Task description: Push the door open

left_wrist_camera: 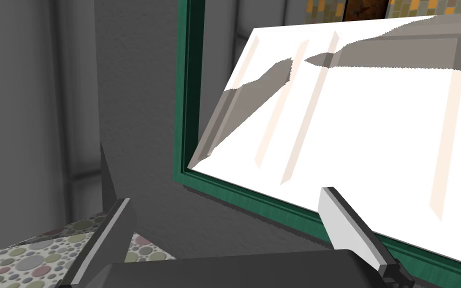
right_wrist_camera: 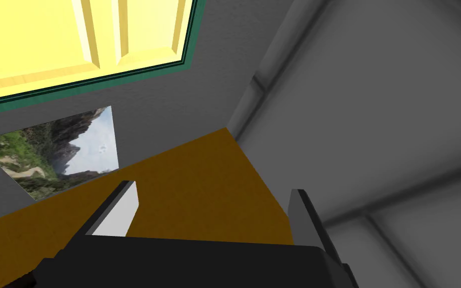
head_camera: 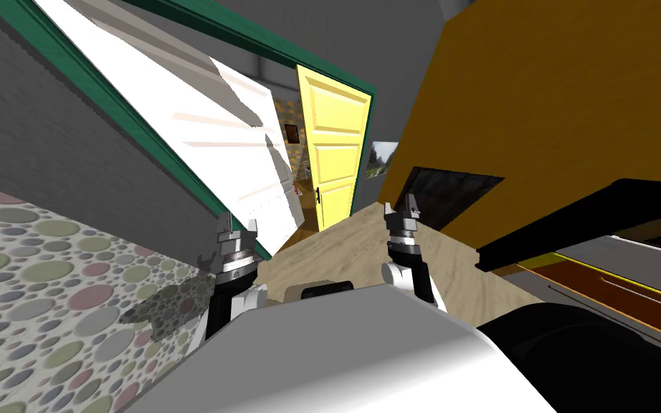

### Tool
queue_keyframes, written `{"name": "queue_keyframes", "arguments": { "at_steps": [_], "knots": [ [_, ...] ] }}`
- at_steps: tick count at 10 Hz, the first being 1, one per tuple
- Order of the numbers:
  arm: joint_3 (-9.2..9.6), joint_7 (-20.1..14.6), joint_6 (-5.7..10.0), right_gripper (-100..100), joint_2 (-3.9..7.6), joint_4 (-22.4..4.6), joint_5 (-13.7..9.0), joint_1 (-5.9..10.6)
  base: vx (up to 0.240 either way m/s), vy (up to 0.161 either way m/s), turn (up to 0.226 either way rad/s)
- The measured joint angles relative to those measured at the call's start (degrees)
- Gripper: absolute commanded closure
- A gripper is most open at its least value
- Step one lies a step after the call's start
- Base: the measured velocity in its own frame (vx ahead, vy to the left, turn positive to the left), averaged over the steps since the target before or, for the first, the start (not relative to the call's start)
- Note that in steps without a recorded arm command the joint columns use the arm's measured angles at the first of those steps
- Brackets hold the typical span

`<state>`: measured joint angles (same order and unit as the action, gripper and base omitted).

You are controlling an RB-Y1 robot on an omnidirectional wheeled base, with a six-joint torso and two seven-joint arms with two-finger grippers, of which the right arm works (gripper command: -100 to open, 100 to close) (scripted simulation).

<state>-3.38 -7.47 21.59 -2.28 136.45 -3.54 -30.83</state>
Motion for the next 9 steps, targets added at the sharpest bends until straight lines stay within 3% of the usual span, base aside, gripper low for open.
{"name": "queue_keyframes", "arguments": {
  "at_steps": [3, 9],
  "knots": [
    [0.69, -2.51, 0.94, -100, 1.52, -2.71, -2.2, 0.6, 0.091, -0.002, 0.145],
    [3.2, -8.81, 4.94, -100, 4.42, -10.77, -7.4, 1.58, 0.107, -0.019, 0.158]
  ]
}}
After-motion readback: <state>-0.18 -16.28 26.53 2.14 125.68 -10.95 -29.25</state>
